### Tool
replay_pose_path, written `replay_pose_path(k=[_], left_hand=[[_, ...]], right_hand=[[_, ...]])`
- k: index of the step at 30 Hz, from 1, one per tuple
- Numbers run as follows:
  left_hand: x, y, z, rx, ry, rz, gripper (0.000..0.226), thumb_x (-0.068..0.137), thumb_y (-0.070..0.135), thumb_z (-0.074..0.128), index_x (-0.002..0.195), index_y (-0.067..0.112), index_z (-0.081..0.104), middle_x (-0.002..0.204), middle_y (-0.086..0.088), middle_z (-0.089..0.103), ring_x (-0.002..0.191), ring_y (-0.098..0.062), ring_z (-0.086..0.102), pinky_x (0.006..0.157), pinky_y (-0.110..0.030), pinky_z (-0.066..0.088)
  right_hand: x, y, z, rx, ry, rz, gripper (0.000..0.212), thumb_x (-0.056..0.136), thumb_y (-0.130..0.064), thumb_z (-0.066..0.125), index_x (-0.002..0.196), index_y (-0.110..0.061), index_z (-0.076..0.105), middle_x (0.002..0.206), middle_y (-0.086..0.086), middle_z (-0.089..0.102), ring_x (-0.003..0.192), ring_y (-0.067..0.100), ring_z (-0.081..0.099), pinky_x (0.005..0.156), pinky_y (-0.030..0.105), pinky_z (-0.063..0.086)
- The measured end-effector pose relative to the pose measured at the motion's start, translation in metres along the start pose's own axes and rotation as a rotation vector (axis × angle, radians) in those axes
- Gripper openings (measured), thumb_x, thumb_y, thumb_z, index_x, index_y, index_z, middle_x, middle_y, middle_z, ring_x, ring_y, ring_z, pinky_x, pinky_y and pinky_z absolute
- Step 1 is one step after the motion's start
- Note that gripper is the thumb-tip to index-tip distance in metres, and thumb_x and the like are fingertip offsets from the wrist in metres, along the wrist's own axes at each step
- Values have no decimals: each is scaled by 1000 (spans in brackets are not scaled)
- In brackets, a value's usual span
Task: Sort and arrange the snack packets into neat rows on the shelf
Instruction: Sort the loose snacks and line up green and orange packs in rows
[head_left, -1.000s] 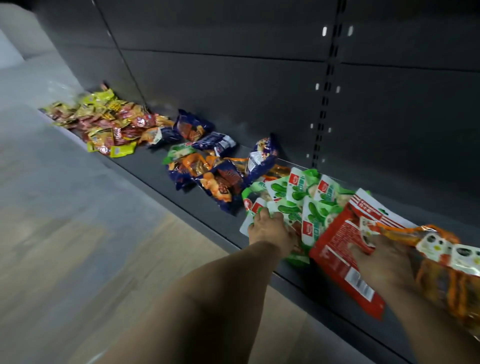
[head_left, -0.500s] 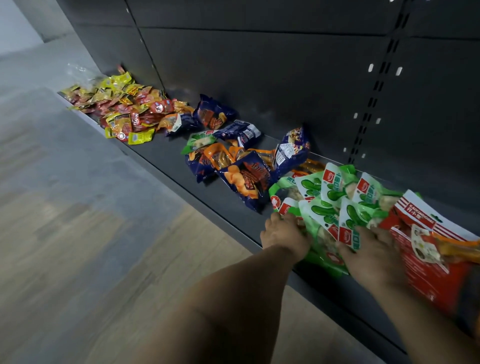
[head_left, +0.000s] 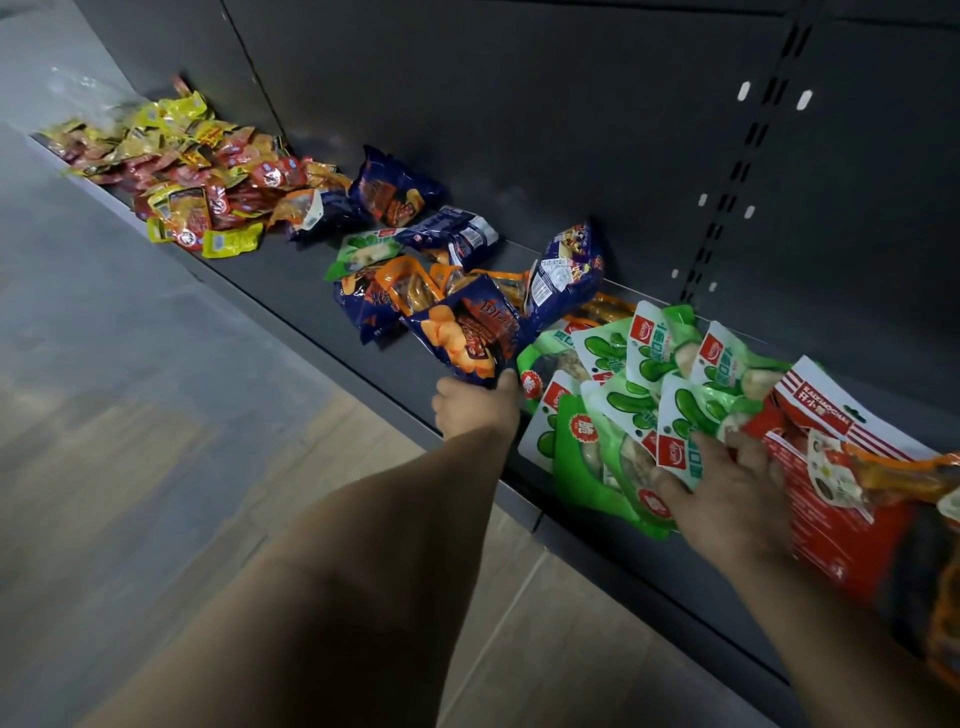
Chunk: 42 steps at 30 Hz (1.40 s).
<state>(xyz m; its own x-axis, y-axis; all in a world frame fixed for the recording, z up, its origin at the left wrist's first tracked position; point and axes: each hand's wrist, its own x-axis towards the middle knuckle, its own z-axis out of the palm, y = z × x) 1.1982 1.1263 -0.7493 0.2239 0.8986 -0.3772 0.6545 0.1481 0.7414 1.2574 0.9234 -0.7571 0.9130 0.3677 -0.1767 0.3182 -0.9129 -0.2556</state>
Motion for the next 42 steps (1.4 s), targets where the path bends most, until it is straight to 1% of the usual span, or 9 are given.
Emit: replay_pose_path(k=[6, 11, 18, 22, 28, 34, 36, 39, 42], left_hand=[[30, 13, -1, -285, 4, -117, 98, 75, 54, 71, 146, 10, 20, 145, -14, 37, 128, -34, 43, 104, -42, 39], [34, 16, 3, -419, -56, -167, 88, 81, 46, 70, 146, 11, 23, 142, -10, 44, 125, -30, 46, 93, -34, 40], [27, 19, 9, -428, -55, -233, 55, 87, 33, 66, 131, 8, 42, 110, -7, 56, 77, -18, 48, 71, -31, 41], [26, 26, 6, -436, 57, -115, 44, 87, 26, 64, 125, 12, 48, 112, -6, 60, 91, -25, 59, 84, -36, 52], [6, 67, 4, -423, 119, 232, 52, 88, 29, 63, 135, 14, 43, 131, -6, 55, 117, -26, 54, 100, -39, 44], [-43, 81, 26, -349, -350, 396, 25, 87, 18, 68, 108, 11, 58, 95, -2, 62, 92, -23, 60, 83, -35, 50], [-57, 77, 38, -314, -522, 402, 19, 86, 10, 68, 103, 8, 59, 90, -3, 63, 83, -20, 60, 73, -28, 48], [-77, 72, 56, -322, -700, 339, 19, 85, 6, 68, 103, 8, 61, 95, -7, 66, 87, -23, 62, 77, -31, 49], [-100, 72, 70, -345, -842, 270, 18, 86, 6, 66, 104, 8, 62, 96, -7, 69, 88, -22, 66, 78, -30, 56]], right_hand=[[0, 1, -2, 37, -15, -5, 70, 89, -55, 51, 147, -22, 29, 152, 6, 18, 132, 29, 25, 103, 36, 32], [-2, 5, -3, 56, -33, -16, 70, 88, -53, 53, 147, -21, 31, 152, 6, 19, 135, 28, 22, 107, 35, 28], [-2, 6, -6, 85, -52, -19, 72, 88, -54, 53, 147, -22, 30, 153, 4, 18, 138, 26, 19, 108, 36, 27], [-3, 7, -10, 134, -70, -19, 71, 88, -51, 55, 146, -19, 31, 152, 4, 20, 137, 26, 22, 108, 36, 27], [-7, 6, -20, 278, -50, 12, 74, 86, -47, 61, 146, -14, 32, 146, 9, 31, 133, 27, 31, 105, 35, 32], [-7, 18, -45, 395, 86, 20, 76, 77, -47, 72, 139, -16, 41, 139, 10, 38, 130, 27, 37, 103, 32, 34], [-6, 28, -59, 462, 151, 44, 80, 75, -45, 75, 140, -16, 40, 140, 9, 39, 130, 26, 39, 104, 32, 35], [-6, 48, -73, 588, 185, 128, 77, 72, -47, 77, 136, -18, 44, 135, 5, 46, 124, 23, 47, 100, 32, 38], [-9, 68, -74, 859, 164, 235, 56, 62, -54, 80, 106, -29, 55, 115, 0, 63, 98, 21, 64, 90, 38, 51]])
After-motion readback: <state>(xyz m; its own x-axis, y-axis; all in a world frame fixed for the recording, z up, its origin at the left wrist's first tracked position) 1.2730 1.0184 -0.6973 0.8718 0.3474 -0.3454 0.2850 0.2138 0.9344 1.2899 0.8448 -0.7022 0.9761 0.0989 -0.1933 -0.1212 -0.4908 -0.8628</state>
